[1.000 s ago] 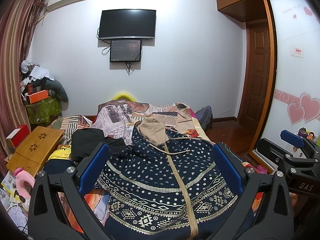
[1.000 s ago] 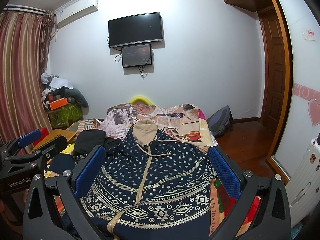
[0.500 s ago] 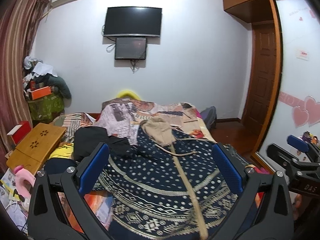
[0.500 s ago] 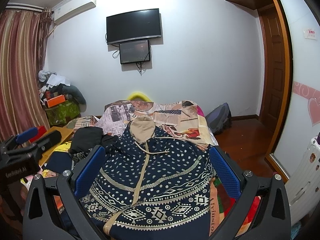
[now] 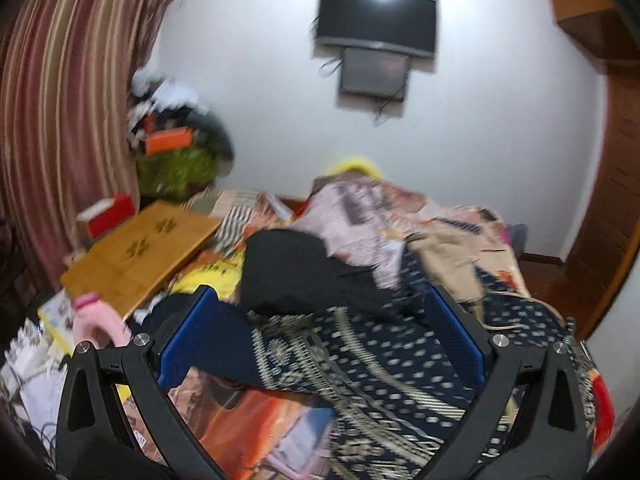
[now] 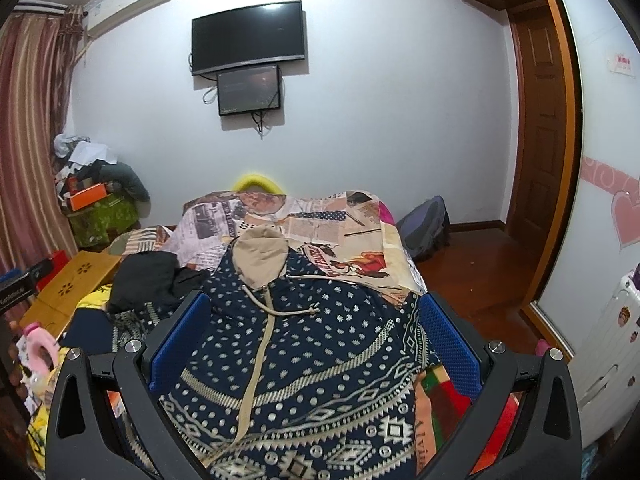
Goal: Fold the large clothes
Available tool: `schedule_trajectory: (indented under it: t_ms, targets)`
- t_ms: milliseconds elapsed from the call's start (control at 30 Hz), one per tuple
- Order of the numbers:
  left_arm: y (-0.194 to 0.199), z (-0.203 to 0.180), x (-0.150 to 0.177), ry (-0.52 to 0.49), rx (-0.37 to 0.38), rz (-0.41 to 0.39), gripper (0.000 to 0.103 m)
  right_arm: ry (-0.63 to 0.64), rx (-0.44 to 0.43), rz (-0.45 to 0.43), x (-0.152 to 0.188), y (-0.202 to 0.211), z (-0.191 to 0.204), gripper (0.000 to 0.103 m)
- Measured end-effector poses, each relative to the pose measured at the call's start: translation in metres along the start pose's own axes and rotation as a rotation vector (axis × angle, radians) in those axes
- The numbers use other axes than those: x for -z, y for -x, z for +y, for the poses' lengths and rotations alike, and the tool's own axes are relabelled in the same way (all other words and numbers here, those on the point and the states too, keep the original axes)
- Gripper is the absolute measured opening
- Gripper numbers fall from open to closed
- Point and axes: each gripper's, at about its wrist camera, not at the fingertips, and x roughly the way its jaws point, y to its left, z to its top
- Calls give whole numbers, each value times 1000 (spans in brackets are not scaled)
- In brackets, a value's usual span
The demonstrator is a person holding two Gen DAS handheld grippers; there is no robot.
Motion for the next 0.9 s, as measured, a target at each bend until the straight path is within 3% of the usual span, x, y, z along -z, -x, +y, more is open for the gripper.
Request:
schedule_trajectory:
  t_ms: [333, 433, 700, 900]
  targets:
    - [-111, 112, 39, 222, -98, 268, 102, -24, 16, 78, -3, -52, -4, 103]
    - [-135, 142, 59, 301, -116, 351, 93, -37, 13, 116, 1, -65, -6, 103]
    - [-177, 221, 110, 645, -21, 485, 77, -23, 22, 198, 11, -90, -1, 103]
    - [-203, 241, 134, 823, 80, 531, 65, -27, 30, 225, 15, -102, -1, 103]
